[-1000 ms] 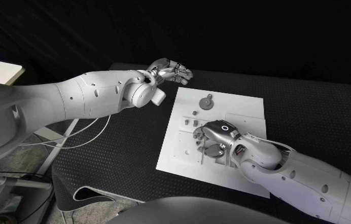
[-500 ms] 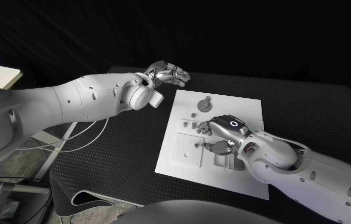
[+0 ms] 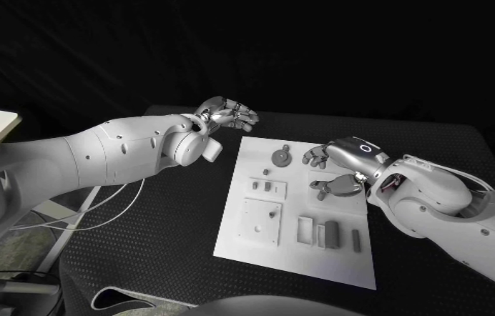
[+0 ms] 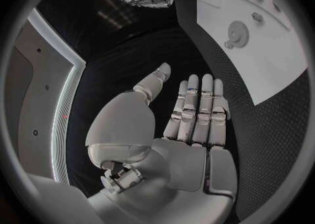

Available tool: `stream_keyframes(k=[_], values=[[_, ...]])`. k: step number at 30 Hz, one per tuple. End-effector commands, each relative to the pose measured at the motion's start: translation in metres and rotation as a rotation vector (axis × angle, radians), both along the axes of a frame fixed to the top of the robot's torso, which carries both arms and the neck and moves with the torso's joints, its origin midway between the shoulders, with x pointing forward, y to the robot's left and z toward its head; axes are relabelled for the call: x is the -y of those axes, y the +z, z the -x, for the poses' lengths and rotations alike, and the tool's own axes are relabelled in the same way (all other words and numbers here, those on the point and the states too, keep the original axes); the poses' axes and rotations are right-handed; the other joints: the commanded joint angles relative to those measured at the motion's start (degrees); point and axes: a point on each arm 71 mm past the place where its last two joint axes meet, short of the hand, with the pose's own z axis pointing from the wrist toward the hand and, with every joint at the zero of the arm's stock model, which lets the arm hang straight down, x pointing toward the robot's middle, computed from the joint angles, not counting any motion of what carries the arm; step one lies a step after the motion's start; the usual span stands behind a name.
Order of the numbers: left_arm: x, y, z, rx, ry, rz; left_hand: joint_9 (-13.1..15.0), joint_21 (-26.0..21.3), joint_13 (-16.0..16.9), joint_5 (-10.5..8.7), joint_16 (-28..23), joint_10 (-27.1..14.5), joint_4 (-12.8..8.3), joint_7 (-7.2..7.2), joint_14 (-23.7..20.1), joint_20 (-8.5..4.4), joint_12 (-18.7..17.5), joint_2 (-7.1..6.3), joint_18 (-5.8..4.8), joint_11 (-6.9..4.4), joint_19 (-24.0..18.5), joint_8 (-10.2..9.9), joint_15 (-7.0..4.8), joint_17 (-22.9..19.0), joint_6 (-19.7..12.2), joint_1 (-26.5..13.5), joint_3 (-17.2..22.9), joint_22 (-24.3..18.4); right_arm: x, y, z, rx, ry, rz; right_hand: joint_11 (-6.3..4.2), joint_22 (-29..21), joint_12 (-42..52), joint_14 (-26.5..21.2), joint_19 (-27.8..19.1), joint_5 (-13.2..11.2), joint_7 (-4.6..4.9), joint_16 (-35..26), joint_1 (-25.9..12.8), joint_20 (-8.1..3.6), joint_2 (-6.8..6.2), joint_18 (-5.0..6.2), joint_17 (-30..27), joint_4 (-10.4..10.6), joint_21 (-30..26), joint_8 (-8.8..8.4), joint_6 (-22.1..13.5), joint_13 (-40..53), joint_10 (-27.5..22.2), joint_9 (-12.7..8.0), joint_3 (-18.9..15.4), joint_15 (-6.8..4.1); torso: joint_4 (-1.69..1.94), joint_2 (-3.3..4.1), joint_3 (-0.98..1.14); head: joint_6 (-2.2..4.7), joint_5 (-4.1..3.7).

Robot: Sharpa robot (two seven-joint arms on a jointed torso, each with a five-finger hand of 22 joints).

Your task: Assemble the parts on the task board

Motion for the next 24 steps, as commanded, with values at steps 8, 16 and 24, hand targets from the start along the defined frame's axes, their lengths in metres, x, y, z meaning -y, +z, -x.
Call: stream_keyframes(k=[8,16,24], values=[[0.001,0.001,-0.001,0.007,-0.009,0.011,-0.09,0.21,-0.08,-0.07,-0.43,-0.34,-0.07,-0.03,0.03,0.07,-0.15,0.20,-0.28,0.07,-0.47,0.33,0.21,0.10,-0.41,0.33,-0.35,-0.09,0.027,-0.024,-0.017,-0.038,-0.061,0.190,1.22,1.22,-1.52,-7.49,-7.45,0.00,-1.33,-3.76,-0.55,0.72,-2.05,-3.50,-0.74,0.88,-3.55,-1.21,-3.99,-1.37,-4.73,-0.45,0.19,3.02,0.18,0.04,0.00,-0.01,-0.53],[0.000,0.001,-0.002,0.006,-0.006,0.009,-0.10,0.22,-0.09,-0.07,-0.47,-0.35,-0.04,-0.03,0.03,0.08,-0.14,0.22,-0.29,0.07,-0.48,0.34,0.22,0.13,-0.41,0.27,-0.37,-0.12,0.029,-0.045,-0.017,-0.052,-0.065,0.192,1.41,1.46,-0.89,-7.85,-8.15,-0.10,-0.74,-3.73,-0.46,0.58,-1.89,-3.77,-0.55,1.83,-3.57,-0.71,-4.06,-1.54,-4.79,-0.13,0.94,3.17,0.13,0.07,0.05,-0.14,-0.41],[0.001,0.001,-0.002,0.006,-0.009,0.011,-0.10,0.22,-0.09,-0.07,-0.50,-0.35,-0.04,-0.03,0.03,0.08,-0.14,0.25,-0.29,0.08,-0.48,0.34,0.23,0.16,-0.42,0.25,-0.38,-0.15,0.025,-0.058,-0.015,-0.076,-0.049,0.192,1.04,1.48,0.13,-7.55,-8.71,-0.10,0.41,-3.29,0.30,0.42,-0.64,-4.12,-0.17,1.57,-3.23,0.56,-2.79,-1.35,-3.25,0.45,1.23,3.09,0.29,0.05,-0.06,-0.22,-0.50]])
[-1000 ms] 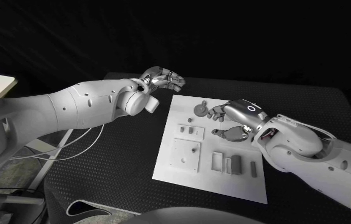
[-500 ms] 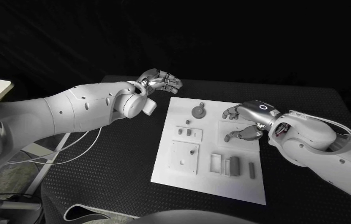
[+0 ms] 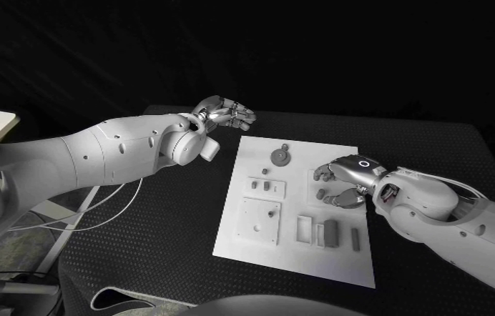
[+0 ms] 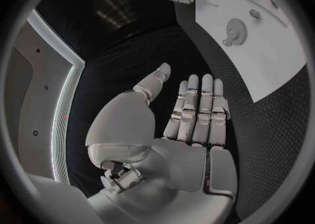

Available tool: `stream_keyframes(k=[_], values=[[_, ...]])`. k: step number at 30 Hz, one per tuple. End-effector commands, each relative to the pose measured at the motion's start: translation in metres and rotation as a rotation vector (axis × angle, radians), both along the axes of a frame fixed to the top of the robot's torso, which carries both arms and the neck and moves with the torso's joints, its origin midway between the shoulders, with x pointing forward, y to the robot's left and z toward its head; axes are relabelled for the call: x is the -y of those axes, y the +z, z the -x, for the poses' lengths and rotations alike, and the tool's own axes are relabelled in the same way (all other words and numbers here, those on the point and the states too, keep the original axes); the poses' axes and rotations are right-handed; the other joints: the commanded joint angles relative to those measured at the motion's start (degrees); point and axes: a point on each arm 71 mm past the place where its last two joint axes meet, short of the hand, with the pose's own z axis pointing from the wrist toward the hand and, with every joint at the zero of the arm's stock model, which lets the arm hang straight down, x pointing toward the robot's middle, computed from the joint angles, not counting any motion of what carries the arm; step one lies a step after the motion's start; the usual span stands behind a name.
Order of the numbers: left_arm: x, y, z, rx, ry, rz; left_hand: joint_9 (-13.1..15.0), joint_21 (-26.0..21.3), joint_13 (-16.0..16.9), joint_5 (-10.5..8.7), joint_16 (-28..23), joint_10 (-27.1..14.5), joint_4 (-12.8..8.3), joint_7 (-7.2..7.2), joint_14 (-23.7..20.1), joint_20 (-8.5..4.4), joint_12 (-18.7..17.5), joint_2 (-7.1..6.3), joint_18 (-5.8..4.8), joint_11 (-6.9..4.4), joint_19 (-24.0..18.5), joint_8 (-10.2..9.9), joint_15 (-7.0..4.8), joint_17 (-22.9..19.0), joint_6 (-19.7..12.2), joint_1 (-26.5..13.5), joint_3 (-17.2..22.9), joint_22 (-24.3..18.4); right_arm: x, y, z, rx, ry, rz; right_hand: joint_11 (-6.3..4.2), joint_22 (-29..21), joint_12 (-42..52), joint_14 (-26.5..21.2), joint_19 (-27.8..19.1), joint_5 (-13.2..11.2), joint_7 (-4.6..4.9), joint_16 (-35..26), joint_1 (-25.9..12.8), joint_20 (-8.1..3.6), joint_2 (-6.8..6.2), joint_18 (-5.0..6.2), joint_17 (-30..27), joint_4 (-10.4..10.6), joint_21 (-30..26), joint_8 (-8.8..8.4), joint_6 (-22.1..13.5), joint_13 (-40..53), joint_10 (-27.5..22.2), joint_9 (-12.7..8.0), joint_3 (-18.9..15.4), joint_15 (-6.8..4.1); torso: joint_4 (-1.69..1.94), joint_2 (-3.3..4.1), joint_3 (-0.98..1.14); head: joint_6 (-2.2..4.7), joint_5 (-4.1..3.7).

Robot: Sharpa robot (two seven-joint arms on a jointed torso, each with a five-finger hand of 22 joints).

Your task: Assemble the parts on the task board

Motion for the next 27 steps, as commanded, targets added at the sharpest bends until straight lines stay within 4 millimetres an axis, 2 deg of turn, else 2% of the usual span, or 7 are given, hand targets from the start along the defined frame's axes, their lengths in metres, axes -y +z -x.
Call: stream_keyframes(k=[1,7,9,12,14,20,27], values=[[0.0026,0.0015,0.0001,0.006,-0.014,0.013,-0.06,0.22,-0.08,-0.06,-0.28,-0.35,-0.04,-0.03,0.03,0.08,-0.14,0.25,-0.29,0.08,-0.48,0.34,0.23,0.06,-0.42,0.24,-0.39,-0.07,-0.0025,-0.0036,0.0017,0.005,0.027,0.004,-0.37,1.49,0.58,0.38,-0.39,-0.10,0.48,0.53,0.29,-0.18,0.73,-0.50,0.15,-0.29,0.45,0.44,0.37,0.20,1.02,0.17,0.22,-0.23,0.10,-0.01,-0.10,-0.11,0.02],[0.0033,0.0015,0.0002,0.007,-0.016,0.014,-0.06,0.22,-0.08,-0.06,-0.30,-0.35,-0.03,-0.03,0.03,0.08,-0.14,0.28,-0.29,0.08,-0.48,0.34,0.23,0.09,-0.42,0.22,-0.39,-0.09,-0.0059,-0.0087,0.0025,0.003,0.032,0.013,-2.17,1.43,2.79,3.74,1.22,-0.10,1.63,2.41,1.10,-0.55,3.59,-0.11,0.96,-1.89,1.59,2.33,3.45,1.16,4.94,0.75,-0.19,-1.74,0.00,-0.01,-0.08,-0.28,0.19],[0.0037,0.0015,0.0003,0.007,-0.017,0.015,-0.06,0.22,-0.08,-0.07,-0.30,-0.35,-0.03,-0.03,0.03,0.08,-0.14,0.28,-0.29,0.08,-0.48,0.34,0.23,0.09,-0.42,0.21,-0.40,-0.10,-0.0055,-0.0105,0.0032,-0.006,0.032,0.023,-2.54,1.39,3.20,5.16,1.78,-0.11,2.11,3.13,1.18,-0.64,4.22,0.04,1.26,-1.93,1.87,3.05,4.87,1.39,5.69,0.92,-0.39,-2.39,0.02,-0.03,-0.12,-0.33,-0.03],[0.0028,0.0016,0.0006,0.006,-0.016,0.014,-0.07,0.22,-0.09,-0.06,-0.31,-0.35,-0.03,-0.03,0.03,0.08,-0.14,0.29,-0.29,0.08,-0.48,0.34,0.23,0.10,-0.42,0.20,-0.40,-0.10,-0.0061,-0.0114,0.0043,-0.008,0.035,0.027,-3.32,1.31,4.16,7.71,1.89,-0.10,1.59,4.43,1.09,-0.65,5.13,0.01,1.84,-1.92,1.88,3.69,6.25,1.99,7.41,0.98,-0.74,-3.56,0.06,-0.02,-0.16,-0.30,-0.42],[0.0023,0.0015,0.0004,0.006,-0.015,0.014,-0.07,0.22,-0.09,-0.06,-0.32,-0.35,-0.03,-0.03,0.03,0.08,-0.14,0.29,-0.29,0.08,-0.48,0.34,0.23,0.11,-0.43,0.20,-0.40,-0.11,-0.0068,-0.0114,0.0048,-0.006,0.037,0.026,-3.63,1.30,4.49,8.32,2.19,-0.10,1.33,4.66,1.04,-0.70,5.62,0.10,1.98,-1.92,1.97,3.93,6.85,2.27,8.02,0.96,-0.87,-3.88,0.02,-0.01,-0.15,-0.29,-0.45],[0.0029,0.0015,0.0004,0.005,-0.016,0.014,-0.07,0.23,-0.09,-0.06,-0.34,-0.36,-0.04,-0.03,0.04,0.08,-0.14,0.31,-0.29,0.08,-0.48,0.34,0.23,0.13,-0.43,0.19,-0.41,-0.13,-0.0084,-0.0112,0.0057,-0.003,0.039,0.020,-4.22,1.22,5.10,9.60,3.51,-0.10,0.78,5.07,0.74,-0.85,6.96,0.49,2.26,-1.89,2.33,4.42,8.22,2.86,9.21,0.91,-1.01,-4.46,-0.01,-0.01,-0.09,-0.37,-0.34],[0.0023,0.0014,0.0003,0.005,-0.015,0.013,-0.08,0.23,-0.10,-0.06,-0.37,-0.37,-0.04,-0.02,0.04,0.08,-0.14,0.32,-0.29,0.08,-0.49,0.34,0.24,0.16,-0.44,0.18,-0.41,-0.15,-0.0107,-0.0102,0.0070,0.003,0.042,0.011,-4.44,1.17,5.28,10.16,4.16,-0.10,0.57,5.16,0.55,-0.91,7.41,0.69,2.36,-1.89,2.41,4.55,8.75,3.15,9.63,0.84,-1.05,-4.70,0.00,-0.01,-0.09,-0.45,-0.30]])
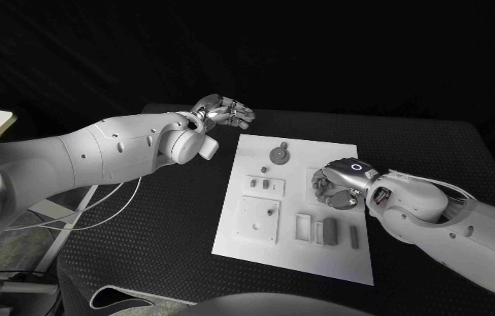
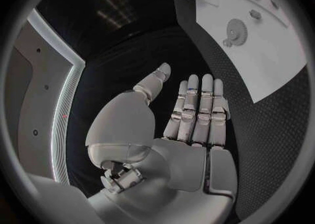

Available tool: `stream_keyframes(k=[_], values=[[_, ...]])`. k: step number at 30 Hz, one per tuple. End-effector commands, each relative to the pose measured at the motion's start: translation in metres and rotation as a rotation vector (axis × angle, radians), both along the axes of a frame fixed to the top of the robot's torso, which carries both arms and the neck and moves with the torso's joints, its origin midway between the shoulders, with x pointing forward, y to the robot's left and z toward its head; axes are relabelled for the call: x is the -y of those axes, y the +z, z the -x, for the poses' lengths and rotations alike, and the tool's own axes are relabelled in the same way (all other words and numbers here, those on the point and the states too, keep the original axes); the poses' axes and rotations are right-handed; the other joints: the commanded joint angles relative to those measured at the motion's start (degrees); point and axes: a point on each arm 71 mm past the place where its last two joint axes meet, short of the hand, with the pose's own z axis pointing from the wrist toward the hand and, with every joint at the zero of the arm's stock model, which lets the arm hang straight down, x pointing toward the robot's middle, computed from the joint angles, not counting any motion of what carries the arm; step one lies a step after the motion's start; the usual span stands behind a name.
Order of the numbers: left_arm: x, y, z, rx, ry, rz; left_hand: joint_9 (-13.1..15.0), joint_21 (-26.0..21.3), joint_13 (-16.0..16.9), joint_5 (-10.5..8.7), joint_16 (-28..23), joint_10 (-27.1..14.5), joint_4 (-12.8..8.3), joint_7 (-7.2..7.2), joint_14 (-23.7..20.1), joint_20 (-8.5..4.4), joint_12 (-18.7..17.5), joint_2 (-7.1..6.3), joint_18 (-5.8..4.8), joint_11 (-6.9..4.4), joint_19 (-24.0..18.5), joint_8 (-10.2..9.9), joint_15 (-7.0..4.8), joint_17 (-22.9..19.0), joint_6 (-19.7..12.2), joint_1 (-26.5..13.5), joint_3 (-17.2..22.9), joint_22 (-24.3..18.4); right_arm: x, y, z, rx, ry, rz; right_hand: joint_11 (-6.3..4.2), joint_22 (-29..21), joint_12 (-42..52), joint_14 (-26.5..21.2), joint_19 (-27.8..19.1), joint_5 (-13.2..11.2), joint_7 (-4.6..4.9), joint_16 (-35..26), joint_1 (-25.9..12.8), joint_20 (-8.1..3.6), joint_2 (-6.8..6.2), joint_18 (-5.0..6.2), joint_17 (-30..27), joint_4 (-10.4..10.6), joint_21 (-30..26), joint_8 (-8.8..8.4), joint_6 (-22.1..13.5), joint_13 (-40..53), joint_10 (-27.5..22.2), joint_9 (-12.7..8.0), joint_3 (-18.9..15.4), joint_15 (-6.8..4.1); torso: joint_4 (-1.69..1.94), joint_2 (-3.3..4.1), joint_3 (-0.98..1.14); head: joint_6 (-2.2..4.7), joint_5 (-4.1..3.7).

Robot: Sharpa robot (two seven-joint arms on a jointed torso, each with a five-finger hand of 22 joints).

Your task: Assemble the parts on the task board

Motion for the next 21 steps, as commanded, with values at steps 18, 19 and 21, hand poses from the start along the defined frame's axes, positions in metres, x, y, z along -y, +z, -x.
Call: stream_keyframes(k=[18,19,21], values=[[0.0009,0.0012,0.0004,0.003,-0.012,0.012,-0.10,0.23,-0.10,-0.06,-0.43,-0.38,-0.05,-0.02,0.04,0.09,-0.14,0.36,-0.29,0.08,-0.50,0.34,0.24,0.13,-0.46,0.18,-0.41,-0.15,-0.0053,0.0010,0.0035,0.049,-0.003,0.013,-1.95,1.00,2.26,4.65,4.86,-0.09,-1.51,2.20,1.60,-0.54,5.99,2.14,1.52,-0.35,1.42,2.09,4.32,1.99,4.36,0.74,0.38,-2.12,0.06,-0.01,-0.02,-0.46,0.23],[0.0009,0.0012,0.0004,0.003,-0.012,0.012,-0.10,0.24,-0.10,-0.06,-0.43,-0.38,-0.05,-0.02,0.05,0.09,-0.14,0.36,-0.29,0.08,-0.50,0.34,0.24,0.13,-0.46,0.18,-0.41,-0.15,-0.0058,0.0012,0.0040,0.049,-0.004,0.011,-2.05,0.96,2.35,4.84,5.10,-0.08,-1.56,2.30,1.72,-0.56,6.08,2.23,1.64,-0.36,1.42,2.17,4.45,2.12,4.53,0.82,0.35,-2.23,0.06,-0.01,-0.02,-0.46,0.23],[0.0006,0.0012,0.0004,0.003,-0.011,0.011,-0.10,0.24,-0.10,-0.06,-0.43,-0.38,-0.05,-0.02,0.05,0.09,-0.14,0.37,-0.29,0.08,-0.50,0.34,0.24,0.14,-0.46,0.18,-0.41,-0.15,-0.0064,0.0016,0.0046,0.051,-0.003,0.008,-2.16,0.89,2.45,5.08,5.44,-0.08,-1.63,2.42,1.86,-0.57,6.18,2.35,1.82,-0.36,1.40,2.28,4.60,2.31,4.72,0.94,0.28,-2.36,0.06,-0.01,-0.02,-0.46,0.23]])
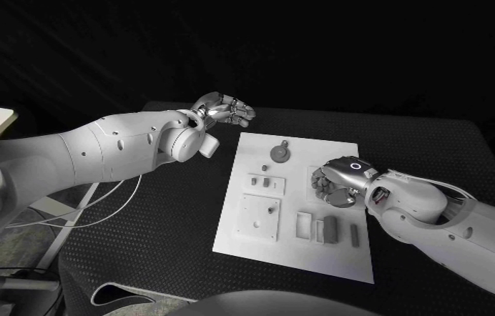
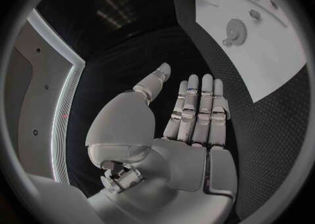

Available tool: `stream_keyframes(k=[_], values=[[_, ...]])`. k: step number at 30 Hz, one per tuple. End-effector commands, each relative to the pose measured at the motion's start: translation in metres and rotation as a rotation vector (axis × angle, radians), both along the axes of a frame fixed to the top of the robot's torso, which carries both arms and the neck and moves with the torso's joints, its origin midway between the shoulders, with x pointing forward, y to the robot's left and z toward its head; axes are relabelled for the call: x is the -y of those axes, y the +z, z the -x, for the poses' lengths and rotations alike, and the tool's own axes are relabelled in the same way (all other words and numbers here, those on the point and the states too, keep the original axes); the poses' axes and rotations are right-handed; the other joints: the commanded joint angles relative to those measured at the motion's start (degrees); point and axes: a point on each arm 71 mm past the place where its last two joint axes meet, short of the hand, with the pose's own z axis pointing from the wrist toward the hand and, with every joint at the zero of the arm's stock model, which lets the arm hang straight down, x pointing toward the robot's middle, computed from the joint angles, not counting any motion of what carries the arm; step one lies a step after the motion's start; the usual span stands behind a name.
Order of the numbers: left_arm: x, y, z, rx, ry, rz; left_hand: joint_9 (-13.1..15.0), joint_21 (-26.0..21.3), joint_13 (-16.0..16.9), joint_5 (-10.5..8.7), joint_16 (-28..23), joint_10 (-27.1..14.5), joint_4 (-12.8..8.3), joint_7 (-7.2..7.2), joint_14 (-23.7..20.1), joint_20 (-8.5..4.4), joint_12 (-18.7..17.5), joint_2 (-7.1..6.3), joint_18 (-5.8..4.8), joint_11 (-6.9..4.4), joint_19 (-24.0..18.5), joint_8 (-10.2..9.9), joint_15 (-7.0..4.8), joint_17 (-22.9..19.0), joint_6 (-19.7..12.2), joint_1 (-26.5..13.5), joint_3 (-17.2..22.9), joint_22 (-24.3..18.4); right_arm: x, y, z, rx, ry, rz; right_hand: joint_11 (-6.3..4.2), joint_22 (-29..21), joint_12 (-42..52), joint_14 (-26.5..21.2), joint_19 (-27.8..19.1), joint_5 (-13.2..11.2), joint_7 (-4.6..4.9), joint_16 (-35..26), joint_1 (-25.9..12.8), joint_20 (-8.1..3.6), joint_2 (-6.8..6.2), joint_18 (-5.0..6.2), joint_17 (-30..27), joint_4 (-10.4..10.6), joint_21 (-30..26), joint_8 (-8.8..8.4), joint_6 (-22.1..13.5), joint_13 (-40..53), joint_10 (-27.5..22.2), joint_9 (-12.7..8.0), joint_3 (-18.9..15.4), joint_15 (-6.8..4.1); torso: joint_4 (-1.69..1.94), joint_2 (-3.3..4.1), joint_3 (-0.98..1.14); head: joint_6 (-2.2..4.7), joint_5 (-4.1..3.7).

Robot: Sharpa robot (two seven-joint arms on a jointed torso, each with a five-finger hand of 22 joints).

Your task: Assemble the parts on the task board

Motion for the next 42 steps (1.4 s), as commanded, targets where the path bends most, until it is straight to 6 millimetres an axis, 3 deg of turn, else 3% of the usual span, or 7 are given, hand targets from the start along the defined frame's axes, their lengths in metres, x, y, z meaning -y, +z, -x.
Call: stream_keyframes(k=[1,14,23,27,34,39,42], values=[[0.001,0.001,0.000,0.004,-0.012,0.012,-0.06,0.24,-0.06,-0.06,-0.22,-0.38,-0.05,-0.02,0.05,0.09,-0.14,0.37,-0.29,0.08,-0.50,0.34,0.24,0.09,-0.46,0.18,-0.41,-0.06,-0.002,0.001,0.001,0.026,-0.001,0.001,-0.02,0.87,0.46,0.50,0.67,-0.08,-0.07,0.23,0.46,0.05,0.79,0.60,0.21,0.12,0.20,0.41,0.54,0.21,0.54,0.94,-0.07,0.00,0.03,0.01,0.01,-0.07,0.05],[0.000,0.001,0.000,0.004,-0.008,0.010,-0.07,0.25,-0.07,-0.06,-0.27,-0.38,-0.07,-0.02,0.06,0.08,-0.13,0.42,-0.28,0.08,-0.49,0.35,0.24,0.14,-0.47,0.23,-0.39,-0.10,-0.001,0.010,0.006,0.035,-0.013,-0.073,-0.14,0.72,0.52,0.73,1.10,-0.08,-0.14,0.27,0.77,0.08,0.66,0.78,0.50,0.11,0.01,0.53,0.69,0.56,0.70,1.18,-0.17,-0.15,-0.03,-0.04,0.01,-0.03,0.36],[0.001,0.001,-0.001,0.004,-0.009,0.010,-0.07,0.25,-0.08,-0.06,-0.30,-0.39,-0.08,-0.02,0.06,0.08,-0.13,0.43,-0.28,0.08,-0.50,0.35,0.24,0.18,-0.48,0.25,-0.38,-0.13,-0.011,0.030,0.011,0.044,0.010,-0.140,-0.14,0.67,0.48,0.70,1.15,-0.08,-0.14,0.21,0.85,0.10,0.59,0.80,0.55,0.12,-0.10,0.52,0.69,0.63,0.64,1.23,-0.19,-0.15,-0.01,-0.01,0.00,0.19,0.46],[0.001,0.001,-0.001,0.003,-0.009,0.010,-0.08,0.25,-0.09,-0.06,-0.32,-0.39,-0.08,-0.02,0.07,0.09,-0.13,0.43,-0.28,0.09,-0.50,0.35,0.24,0.21,-0.48,0.25,-0.38,-0.15,-0.023,0.041,0.019,0.013,0.048,-0.200,-0.11,0.64,0.43,0.66,1.16,-0.08,-0.13,0.17,0.87,0.13,0.61,0.80,0.57,0.13,-0.17,0.51,0.67,0.67,0.58,1.25,-0.18,-0.13,0.04,-0.03,-0.02,0.15,0.61],[0.004,0.001,-0.001,0.004,-0.013,0.012,-0.08,0.25,-0.09,-0.06,-0.35,-0.40,-0.08,-0.02,0.07,0.09,-0.13,0.41,-0.28,0.09,-0.50,0.35,0.25,0.23,-0.48,0.25,-0.39,-0.17,-0.066,0.049,0.034,-0.080,0.144,-0.306,0.05,0.47,0.16,0.35,0.97,-0.08,-0.01,-0.15,0.91,0.24,1.02,0.77,0.67,0.11,-0.66,0.30,0.35,0.82,0.24,1.31,-0.16,0.03,-0.07,0.04,-0.02,0.24,0.66],[0.006,0.001,-0.001,0.005,-0.016,0.013,-0.09,0.26,-0.10,-0.06,-0.37,-0.39,-0.08,-0.01,0.08,0.09,-0.13,0.40,-0.28,0.09,-0.50,0.36,0.25,0.26,-0.48,0.26,-0.39,-0.19,-0.090,0.038,0.042,-0.103,0.197,-0.296,0.07,0.45,0.11,0.29,0.93,-0.07,0.02,-0.22,0.92,0.26,1.13,0.77,0.70,0.11,-0.76,0.27,0.29,0.86,0.18,1.33,-0.16,0.06,0.06,0.02,-0.06,0.42,0.08],[0.009,0.001,-0.001,0.005,-0.019,0.014,-0.09,0.26,-0.10,-0.06,-0.38,-0.39,-0.08,-0.02,0.09,0.09,-0.12,0.40,-0.28,0.08,-0.50,0.36,0.24,0.28,-0.47,0.28,-0.39,-0.20,-0.098,0.028,0.047,-0.102,0.226,-0.267,0.08,0.45,0.08,0.27,0.92,-0.07,0.02,-0.25,0.95,0.27,1.19,0.78,0.71,0.10,-0.81,0.25,0.25,0.88,0.15,1.34,-0.16,0.07,0.15,-0.01,-0.14,0.37,0.27]])
